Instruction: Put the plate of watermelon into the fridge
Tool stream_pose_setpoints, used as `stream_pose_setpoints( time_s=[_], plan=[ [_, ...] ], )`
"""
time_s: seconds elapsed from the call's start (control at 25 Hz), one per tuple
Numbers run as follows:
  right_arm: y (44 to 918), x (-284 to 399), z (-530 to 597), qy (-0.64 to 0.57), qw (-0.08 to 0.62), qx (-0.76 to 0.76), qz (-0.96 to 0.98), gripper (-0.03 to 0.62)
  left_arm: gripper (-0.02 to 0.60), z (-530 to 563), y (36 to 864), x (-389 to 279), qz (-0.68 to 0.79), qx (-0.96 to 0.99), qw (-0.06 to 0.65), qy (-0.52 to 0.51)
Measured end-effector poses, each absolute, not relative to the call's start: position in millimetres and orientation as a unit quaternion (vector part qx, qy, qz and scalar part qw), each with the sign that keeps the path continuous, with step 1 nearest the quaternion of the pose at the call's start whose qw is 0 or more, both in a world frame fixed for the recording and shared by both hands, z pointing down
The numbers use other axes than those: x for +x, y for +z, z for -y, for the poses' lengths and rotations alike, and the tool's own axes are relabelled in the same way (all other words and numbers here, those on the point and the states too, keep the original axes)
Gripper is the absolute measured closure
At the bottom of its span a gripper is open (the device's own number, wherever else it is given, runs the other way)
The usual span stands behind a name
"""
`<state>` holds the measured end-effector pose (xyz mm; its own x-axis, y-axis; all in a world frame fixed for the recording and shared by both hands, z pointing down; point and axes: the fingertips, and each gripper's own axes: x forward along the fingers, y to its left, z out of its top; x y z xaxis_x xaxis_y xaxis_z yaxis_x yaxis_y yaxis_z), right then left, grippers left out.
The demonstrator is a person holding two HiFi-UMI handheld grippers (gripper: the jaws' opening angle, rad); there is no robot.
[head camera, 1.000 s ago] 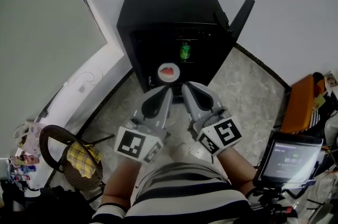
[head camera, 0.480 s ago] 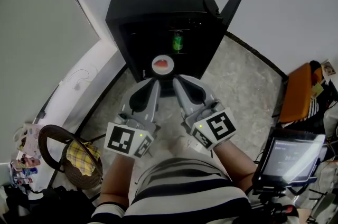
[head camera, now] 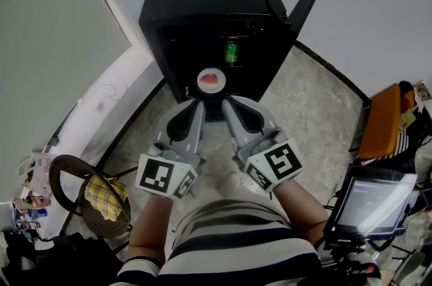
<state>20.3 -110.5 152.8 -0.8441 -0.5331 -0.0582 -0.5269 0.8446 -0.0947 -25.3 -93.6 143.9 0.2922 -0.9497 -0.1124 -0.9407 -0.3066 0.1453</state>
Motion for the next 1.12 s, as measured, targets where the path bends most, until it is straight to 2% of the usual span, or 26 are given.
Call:
stream_pose_setpoints(
  time_s=[1.12],
  plan=[
    [159.3, 16.7, 115.2, -0.038, 0.035, -0.283, -0.958, 0.598, 0.578, 98.5, 157.8, -28.8, 0.595, 0.799, 0.044, -0.068]
  ],
)
